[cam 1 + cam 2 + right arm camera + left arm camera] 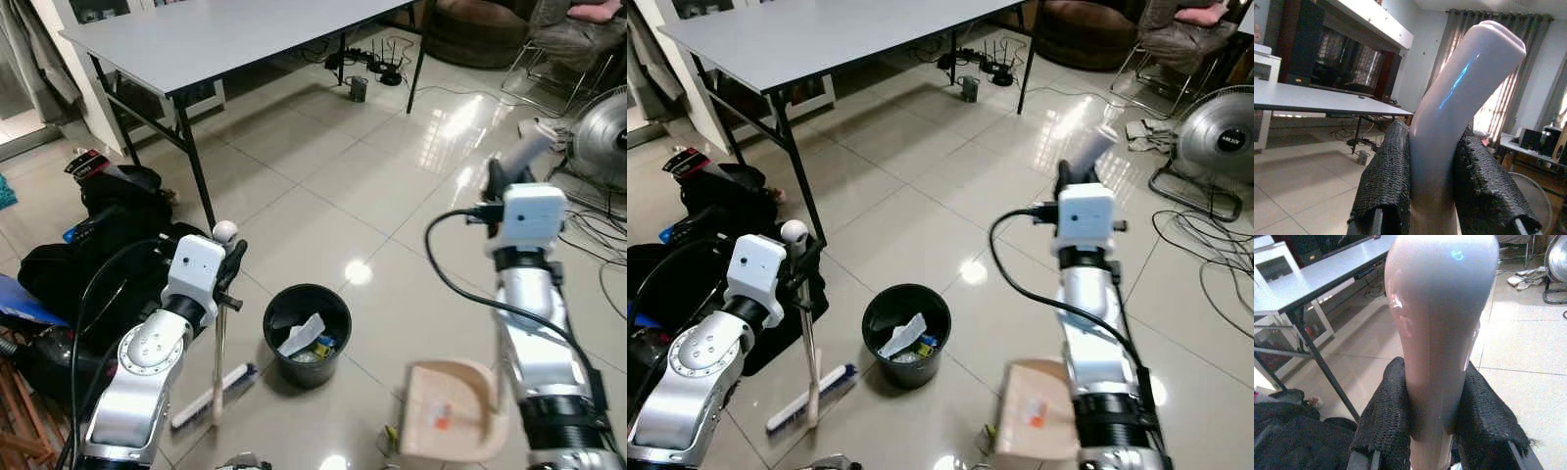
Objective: Sweep floor
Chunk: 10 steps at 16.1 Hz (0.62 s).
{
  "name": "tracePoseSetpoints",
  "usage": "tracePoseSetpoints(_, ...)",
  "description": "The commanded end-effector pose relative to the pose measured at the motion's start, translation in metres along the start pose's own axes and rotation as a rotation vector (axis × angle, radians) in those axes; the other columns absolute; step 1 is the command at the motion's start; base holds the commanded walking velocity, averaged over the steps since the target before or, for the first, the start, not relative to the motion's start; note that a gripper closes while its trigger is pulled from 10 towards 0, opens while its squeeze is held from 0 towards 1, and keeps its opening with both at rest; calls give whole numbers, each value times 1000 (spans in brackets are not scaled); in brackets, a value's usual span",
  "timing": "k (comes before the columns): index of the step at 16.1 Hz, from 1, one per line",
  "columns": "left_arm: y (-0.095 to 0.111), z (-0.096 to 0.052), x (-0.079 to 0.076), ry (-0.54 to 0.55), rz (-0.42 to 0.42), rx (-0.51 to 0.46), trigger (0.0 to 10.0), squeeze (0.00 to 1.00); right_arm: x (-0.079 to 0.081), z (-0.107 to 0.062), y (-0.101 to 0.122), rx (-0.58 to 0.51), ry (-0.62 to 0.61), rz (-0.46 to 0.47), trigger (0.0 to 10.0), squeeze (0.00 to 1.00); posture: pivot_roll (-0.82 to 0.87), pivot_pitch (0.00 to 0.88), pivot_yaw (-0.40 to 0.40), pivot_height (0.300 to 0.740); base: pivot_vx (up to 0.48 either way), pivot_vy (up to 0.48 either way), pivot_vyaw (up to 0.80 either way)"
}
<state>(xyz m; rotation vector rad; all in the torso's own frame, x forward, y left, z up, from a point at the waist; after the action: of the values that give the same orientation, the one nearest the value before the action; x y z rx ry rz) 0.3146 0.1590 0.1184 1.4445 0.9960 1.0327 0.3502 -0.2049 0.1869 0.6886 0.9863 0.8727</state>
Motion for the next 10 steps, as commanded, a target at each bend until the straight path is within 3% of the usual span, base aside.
tracePoseSetpoints(1, 4, -1, -5, -36, 23, 1, 10000, 0, -11, 1, 8, -24, -33, 13, 10000, 0, 54, 0, 20, 740, 0, -349, 0)
tracePoseSetpoints(6, -10, -10, -21, -196, 19, 85, 10000, 0, -6, -12, -13, 91, -13, 60, 10000, 0, 60, 0, 19, 740, 0, -379, 0)
tracePoseSetpoints(10, -7, -5, -21, -205, 29, 80, 10000, 0, -1, -13, -14, 110, 7, 75, 10000, 0, 57, 0, 19, 740, 0, -382, 0)
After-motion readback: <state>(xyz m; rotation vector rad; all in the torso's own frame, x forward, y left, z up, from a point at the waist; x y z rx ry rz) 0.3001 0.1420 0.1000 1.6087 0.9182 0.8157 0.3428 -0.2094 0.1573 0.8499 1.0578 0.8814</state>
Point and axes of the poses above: a point about 5 cm out from each wrist's last joint towards the gripper, its own z axis pointing out of the wrist towards the gripper, its own y axis along the axis of the wrist's last joint, x = y × z, the point moved 5 cm from there along z, pointing out of the wrist towards the gripper, and after that the axes turned 10 degrees about -z, right-handed, at the moved point
